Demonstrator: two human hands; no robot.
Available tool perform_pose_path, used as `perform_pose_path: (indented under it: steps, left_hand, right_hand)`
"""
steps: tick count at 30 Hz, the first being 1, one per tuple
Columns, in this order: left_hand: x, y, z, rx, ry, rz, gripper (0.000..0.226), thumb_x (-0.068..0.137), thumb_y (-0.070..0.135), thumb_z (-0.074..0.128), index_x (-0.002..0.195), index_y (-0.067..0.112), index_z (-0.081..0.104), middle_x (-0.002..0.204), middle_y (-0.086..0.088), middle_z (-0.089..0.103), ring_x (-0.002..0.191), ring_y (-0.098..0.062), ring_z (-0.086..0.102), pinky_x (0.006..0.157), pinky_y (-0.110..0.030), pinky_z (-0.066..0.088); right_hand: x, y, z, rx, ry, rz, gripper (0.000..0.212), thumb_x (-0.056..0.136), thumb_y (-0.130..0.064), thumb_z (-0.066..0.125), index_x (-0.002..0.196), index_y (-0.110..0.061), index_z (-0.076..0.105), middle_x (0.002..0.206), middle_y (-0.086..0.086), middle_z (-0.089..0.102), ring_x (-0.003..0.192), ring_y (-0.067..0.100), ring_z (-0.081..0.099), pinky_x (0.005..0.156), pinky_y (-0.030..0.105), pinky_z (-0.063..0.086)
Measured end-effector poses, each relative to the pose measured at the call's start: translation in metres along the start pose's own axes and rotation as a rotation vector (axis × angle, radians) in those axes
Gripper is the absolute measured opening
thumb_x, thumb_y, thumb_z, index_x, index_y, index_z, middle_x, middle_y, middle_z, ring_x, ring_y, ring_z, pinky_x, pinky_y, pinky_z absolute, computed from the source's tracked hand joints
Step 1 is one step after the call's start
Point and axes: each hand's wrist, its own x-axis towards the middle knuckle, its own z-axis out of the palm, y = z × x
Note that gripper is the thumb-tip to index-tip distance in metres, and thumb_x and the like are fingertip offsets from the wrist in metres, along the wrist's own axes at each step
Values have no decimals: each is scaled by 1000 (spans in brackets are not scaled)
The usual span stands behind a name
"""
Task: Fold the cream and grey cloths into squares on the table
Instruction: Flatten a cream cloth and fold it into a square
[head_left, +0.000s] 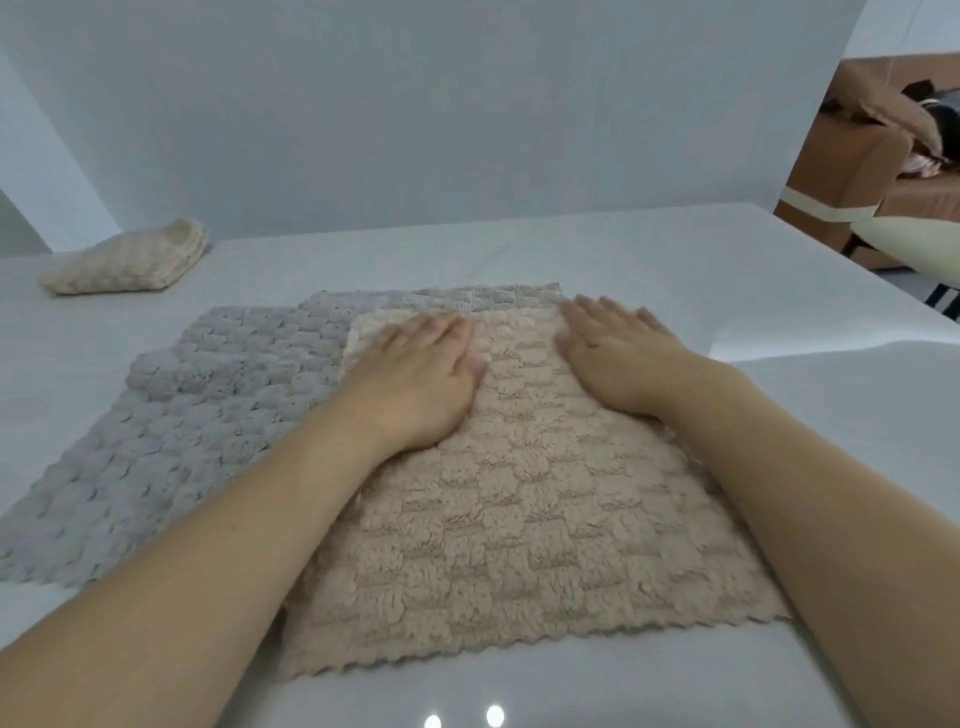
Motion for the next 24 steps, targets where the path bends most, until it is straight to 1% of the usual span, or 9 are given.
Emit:
perform_pose_path:
  steps: [2, 4, 6, 10, 13, 15, 17, 20, 24]
  left_hand:
    - [-1, -19, -5, 40, -20, -129, 62, 102, 52, 5, 156, 24, -5, 164, 3, -9, 150, -17, -7, 122, -44, -2]
    - [-3, -23, -15, 67, 25, -234, 64, 102, 50, 5, 157, 19, -2, 165, -2, -5, 151, -21, -5, 122, -46, -3]
    - [-12, -1, -18, 22, 107, -199, 63, 103, 46, 8, 157, 15, 4, 165, -3, -1, 151, -22, -1, 122, -46, -2]
    - [-42, 27, 4, -15, 56, -32, 61, 103, 47, 8, 157, 21, 1, 165, 5, -6, 151, -13, -7, 123, -41, -2]
    - [-49, 0, 2, 26, 25, -167, 62, 102, 49, 7, 157, 21, -5, 164, 5, -11, 150, -13, -10, 122, -39, -5]
    - [-56, 3, -4, 49, 38, -235, 65, 102, 49, 6, 157, 17, -5, 165, 1, -11, 151, -17, -9, 122, -42, -5]
    - [-71, 27, -3, 15, 63, -143, 65, 101, 50, 5, 157, 17, -6, 164, 1, -11, 151, -18, -10, 122, -43, -5]
    - [-95, 41, 10, 30, 66, 9, 64, 100, 50, 3, 156, 22, -8, 164, 5, -13, 149, -12, -14, 122, -39, -7]
    - [-98, 10, 1, 99, 35, -182, 66, 99, 52, 2, 155, 20, -12, 163, 2, -17, 150, -16, -15, 122, -42, -8]
  right_hand:
    - [-5, 16, -5, -9, 23, 160, 58, 102, -41, 9, 155, -18, 2, 163, 1, -4, 149, 19, -5, 120, 46, -3]
    - [-12, 14, -9, -71, 123, 207, 59, 102, -37, 11, 155, -12, 6, 163, 5, -2, 149, 22, -4, 120, 47, -4]
    - [-21, -9, -10, -53, 202, 114, 58, 103, -37, 12, 155, -12, 4, 163, 4, -4, 149, 20, -6, 120, 44, -5]
    - [-42, -34, 7, 31, 40, -63, 57, 103, -44, 10, 155, -22, 0, 162, -5, -7, 148, 12, -7, 120, 37, -6]
    - [-50, -2, 8, -20, 16, 107, 59, 102, -44, 8, 155, -20, -1, 162, -3, -8, 149, 14, -8, 120, 41, -6]
    - [-60, 4, 0, -56, 71, 179, 61, 102, -44, 8, 155, -15, 0, 163, 2, -7, 149, 18, -7, 120, 43, -5]
    - [-77, -14, 0, -35, 141, 75, 61, 102, -44, 6, 155, -15, -1, 162, 1, -9, 149, 17, -10, 120, 42, -6]
    - [-104, -30, 13, 13, 44, -107, 59, 102, -47, 6, 155, -24, -5, 161, -8, -12, 147, 9, -13, 120, 37, -8]
    - [-105, -1, 7, -48, 33, 119, 62, 100, -47, 5, 155, -20, -4, 162, -2, -11, 148, 15, -10, 120, 42, -7]
